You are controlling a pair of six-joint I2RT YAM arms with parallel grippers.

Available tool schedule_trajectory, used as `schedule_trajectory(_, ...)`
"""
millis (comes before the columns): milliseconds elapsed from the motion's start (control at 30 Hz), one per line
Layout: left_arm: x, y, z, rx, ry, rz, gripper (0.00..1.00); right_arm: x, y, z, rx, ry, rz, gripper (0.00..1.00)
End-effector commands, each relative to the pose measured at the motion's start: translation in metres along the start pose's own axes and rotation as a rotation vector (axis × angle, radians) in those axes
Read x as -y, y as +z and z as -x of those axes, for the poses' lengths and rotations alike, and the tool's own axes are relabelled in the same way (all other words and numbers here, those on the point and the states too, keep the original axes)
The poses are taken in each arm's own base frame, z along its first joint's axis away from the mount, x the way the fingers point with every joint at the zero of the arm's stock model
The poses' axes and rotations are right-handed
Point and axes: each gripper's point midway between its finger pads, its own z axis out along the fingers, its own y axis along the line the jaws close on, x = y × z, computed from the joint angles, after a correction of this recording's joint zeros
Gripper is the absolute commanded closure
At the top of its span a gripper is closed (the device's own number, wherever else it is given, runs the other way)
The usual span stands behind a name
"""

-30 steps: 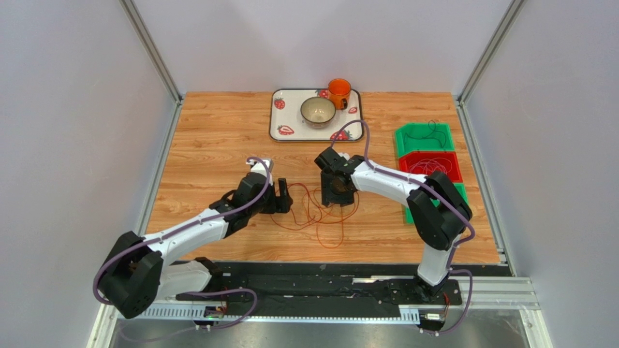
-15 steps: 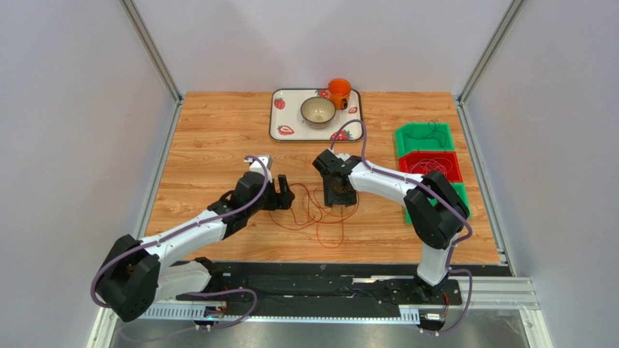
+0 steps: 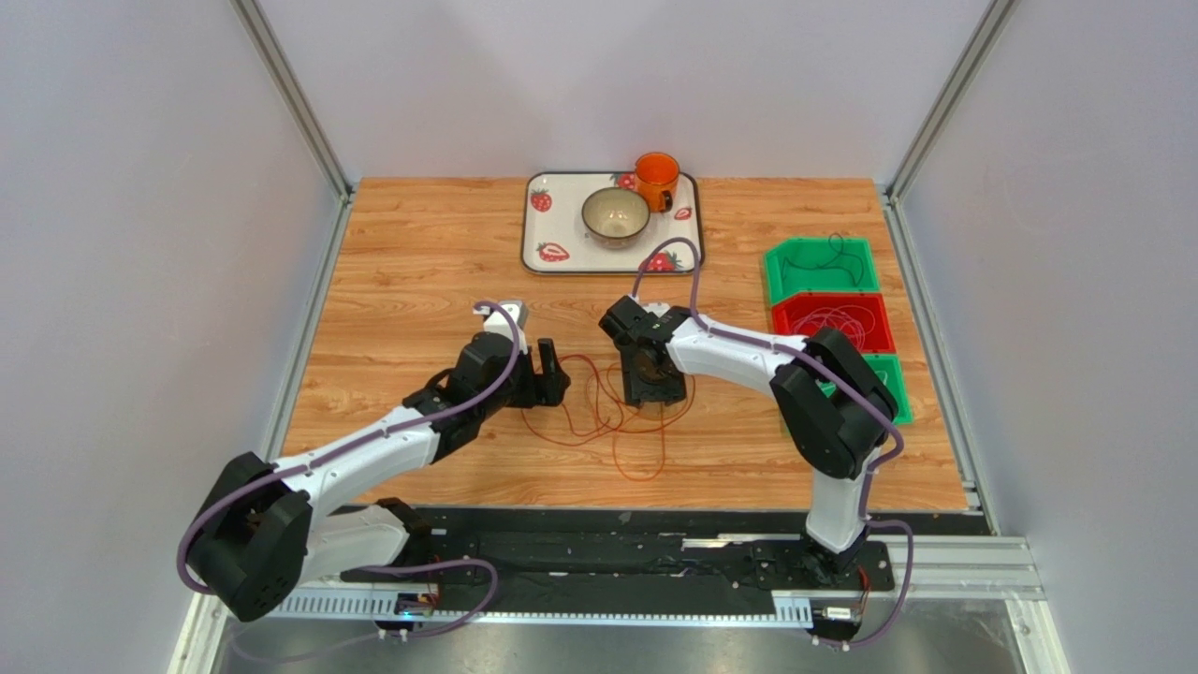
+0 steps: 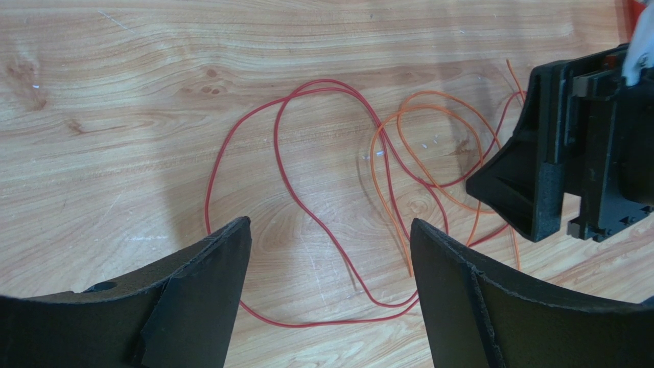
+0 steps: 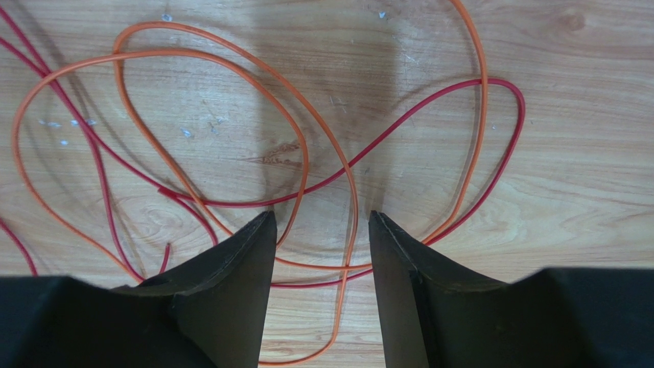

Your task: Untangle the cables

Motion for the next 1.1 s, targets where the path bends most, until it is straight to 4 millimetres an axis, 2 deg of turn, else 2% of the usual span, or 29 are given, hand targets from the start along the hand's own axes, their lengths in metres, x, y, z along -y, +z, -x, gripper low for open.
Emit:
schedule_trajectory(0,0.01,0.001,0.015,0.045,-0.02,-0.027,0.16,-0.003,0.009,0.0,0.004,-0.022,-0.012,0.49)
schedule_trajectory(67,0.01,0.001,0.014,0.042,-0.019,-0.028,0.16,-0.005,0.01,-0.003,0.001,-0.034,-0.008,0.51)
schedule_trajectory(167,0.01,0.001,0.014,0.042,-0.02,-0.028,0.16,-0.004,0.011,-0.004,0.001,-0.033,-0.013,0.65)
schedule_trajectory(200,0.01,0.001,0.014,0.042,-0.02,-0.028,0.16,-0.003,0.011,-0.005,0.0,-0.037,-0.015,0.76)
schedule_trajectory(400,0.01,0.001,0.014,0.044,-0.021,-0.028,0.17,0.001,0.009,-0.004,0.0,-0.044,-0.035,0.99)
schedule_trajectory(533,0.01,0.001,0.014,0.043,-0.02,-0.027,0.17,0.001,0.011,-0.007,-0.008,-0.051,-0.038,1.0)
schedule_trajectory(633,0.01,0.002,0.014,0.041,-0.02,-0.028,0.17,-0.001,0.005,-0.002,0.008,-0.045,-0.028,1.0)
schedule_trajectory(700,0.01,0.001,0.013,0.041,-0.02,-0.028,0.17,0.001,-0.007,0.003,0.018,-0.051,-0.029,1.0)
schedule_trajectory(800,0.01,0.001,0.014,0.044,-0.024,-0.028,0.17,0.002,-0.034,0.017,0.068,-0.053,-0.018,1.0)
schedule_trajectory(1067,0.008,0.001,0.013,0.045,-0.028,-0.023,0.17,0.013,-0.124,0.05,0.223,-0.024,0.044,1.0)
